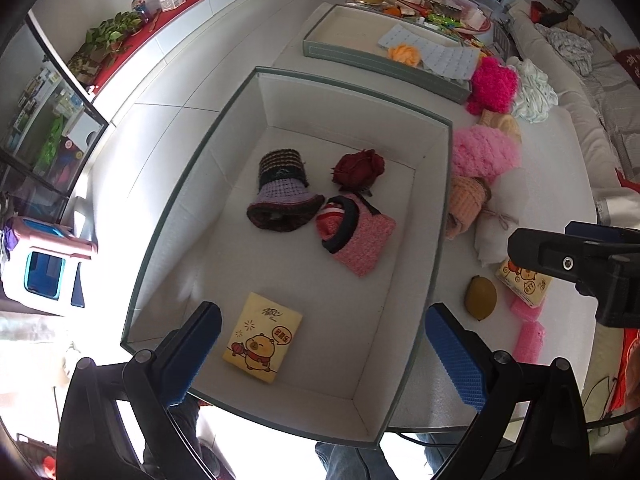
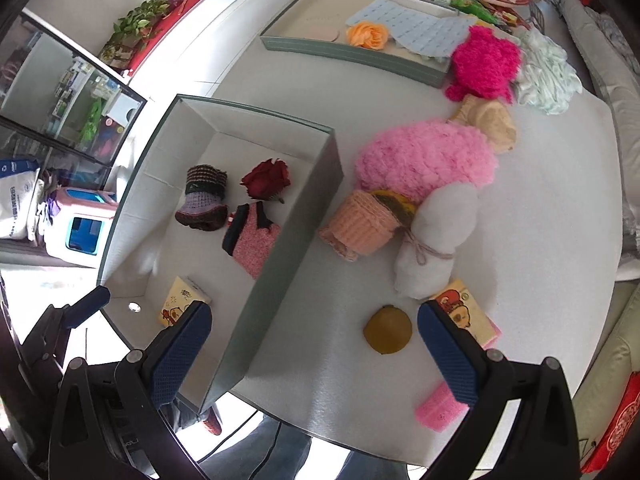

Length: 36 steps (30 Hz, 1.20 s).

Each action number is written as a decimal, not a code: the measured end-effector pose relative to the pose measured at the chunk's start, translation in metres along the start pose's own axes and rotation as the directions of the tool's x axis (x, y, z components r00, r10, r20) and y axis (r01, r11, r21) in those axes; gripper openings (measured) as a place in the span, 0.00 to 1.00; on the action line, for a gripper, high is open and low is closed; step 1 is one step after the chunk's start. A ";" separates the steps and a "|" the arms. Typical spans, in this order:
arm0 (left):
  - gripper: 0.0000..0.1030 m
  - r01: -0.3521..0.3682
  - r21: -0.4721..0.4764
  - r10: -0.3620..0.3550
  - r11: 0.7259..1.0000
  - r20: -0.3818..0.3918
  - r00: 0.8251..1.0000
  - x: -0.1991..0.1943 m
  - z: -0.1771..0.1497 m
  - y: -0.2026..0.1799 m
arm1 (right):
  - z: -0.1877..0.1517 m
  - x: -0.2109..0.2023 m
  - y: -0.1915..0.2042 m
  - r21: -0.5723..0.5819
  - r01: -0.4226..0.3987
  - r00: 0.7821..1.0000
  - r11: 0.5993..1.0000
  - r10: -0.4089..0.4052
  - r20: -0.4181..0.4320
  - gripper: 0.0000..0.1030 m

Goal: Organize soft objects
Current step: 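Move both tools back toward the remaining items on the table, then grasp the yellow round pad with the left tool while the right tool grasps a pink sponge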

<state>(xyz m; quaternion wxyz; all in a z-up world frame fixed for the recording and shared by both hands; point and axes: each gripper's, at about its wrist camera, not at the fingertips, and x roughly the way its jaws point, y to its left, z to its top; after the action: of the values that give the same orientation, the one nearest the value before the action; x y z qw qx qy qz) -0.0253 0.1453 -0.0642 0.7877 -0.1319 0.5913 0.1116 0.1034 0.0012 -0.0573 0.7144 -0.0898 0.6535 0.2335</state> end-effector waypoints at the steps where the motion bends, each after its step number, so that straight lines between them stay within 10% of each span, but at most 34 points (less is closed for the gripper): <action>1: 1.00 0.004 0.019 -0.004 1.000 -0.002 1.000 0.000 0.000 -0.007 | -0.004 -0.002 -0.009 0.021 0.002 1.000 1.000 -0.002 0.004 1.00; 12: 1.00 0.127 0.236 -0.114 0.963 -0.071 0.991 0.006 -0.011 -0.112 | -0.077 -0.012 -0.159 0.381 0.076 0.997 0.921 -0.077 -0.013 1.00; 19: 1.00 0.123 0.189 -0.089 0.974 -0.179 0.980 0.059 -0.020 -0.157 | -0.126 0.019 -0.196 0.420 0.111 0.990 0.901 -0.064 -0.124 1.00; 28: 1.00 0.050 0.007 -0.047 0.999 -0.232 0.972 0.116 -0.009 -0.164 | -0.134 0.070 -0.135 -0.036 0.137 0.982 0.990 -0.140 -0.126 1.00; 36: 1.00 -0.011 -0.078 -0.009 0.997 -0.258 0.966 0.142 -0.009 -0.162 | -0.126 0.109 -0.083 -0.537 0.166 0.973 0.827 -0.227 -0.049 1.00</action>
<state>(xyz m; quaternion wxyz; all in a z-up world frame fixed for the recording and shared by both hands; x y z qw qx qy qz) 0.0591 -0.0073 -0.1909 0.6981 -0.1761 0.6840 0.1171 0.0322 -0.1029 -0.1943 0.6448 -0.3626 0.5897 0.3240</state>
